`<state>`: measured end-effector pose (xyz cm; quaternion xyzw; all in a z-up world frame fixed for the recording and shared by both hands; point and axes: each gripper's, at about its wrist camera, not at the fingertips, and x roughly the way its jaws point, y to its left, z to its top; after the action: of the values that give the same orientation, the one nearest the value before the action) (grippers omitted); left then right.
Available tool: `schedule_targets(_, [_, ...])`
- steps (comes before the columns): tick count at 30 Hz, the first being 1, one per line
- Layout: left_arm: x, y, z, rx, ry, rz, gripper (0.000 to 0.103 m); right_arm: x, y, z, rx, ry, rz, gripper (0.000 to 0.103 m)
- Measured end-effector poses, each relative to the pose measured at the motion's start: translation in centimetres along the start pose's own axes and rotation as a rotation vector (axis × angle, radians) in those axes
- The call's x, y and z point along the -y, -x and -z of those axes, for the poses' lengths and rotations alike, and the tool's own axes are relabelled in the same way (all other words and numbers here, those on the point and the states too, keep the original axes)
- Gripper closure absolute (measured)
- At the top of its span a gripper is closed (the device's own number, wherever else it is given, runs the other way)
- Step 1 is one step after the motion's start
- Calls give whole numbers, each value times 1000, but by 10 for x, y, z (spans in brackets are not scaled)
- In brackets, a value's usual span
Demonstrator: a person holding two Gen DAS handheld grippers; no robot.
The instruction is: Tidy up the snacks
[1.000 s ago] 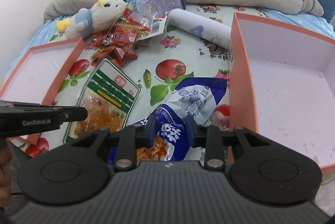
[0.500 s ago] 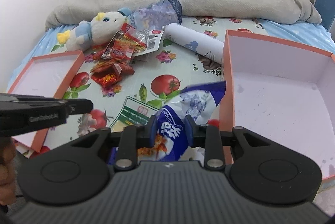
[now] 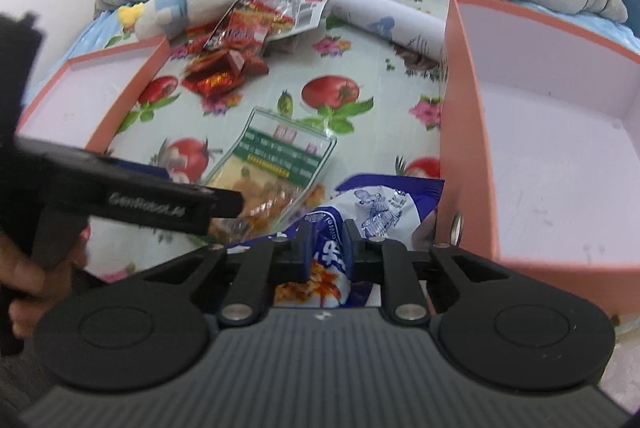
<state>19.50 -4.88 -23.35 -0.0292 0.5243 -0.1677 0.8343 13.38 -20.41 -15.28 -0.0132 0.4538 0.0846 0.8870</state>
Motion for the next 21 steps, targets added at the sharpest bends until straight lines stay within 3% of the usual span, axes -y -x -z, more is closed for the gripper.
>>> schedule_targets(5, [2,-17,5,-23,-50,7,6,2,-7,15,-13,-17,9,88])
schedule_targets(9, [5,-19,8,1,-84,39,7,3,-12,21,-14,-36,19,88])
schedule_targets(12, [14,-22,9,5,-129,22,8,1,-13,21,-7,-29,26,88])
schedule_targets(21, [33,-22,15,20,-219,-28,26,2,-18,20,-10,-17,23,88])
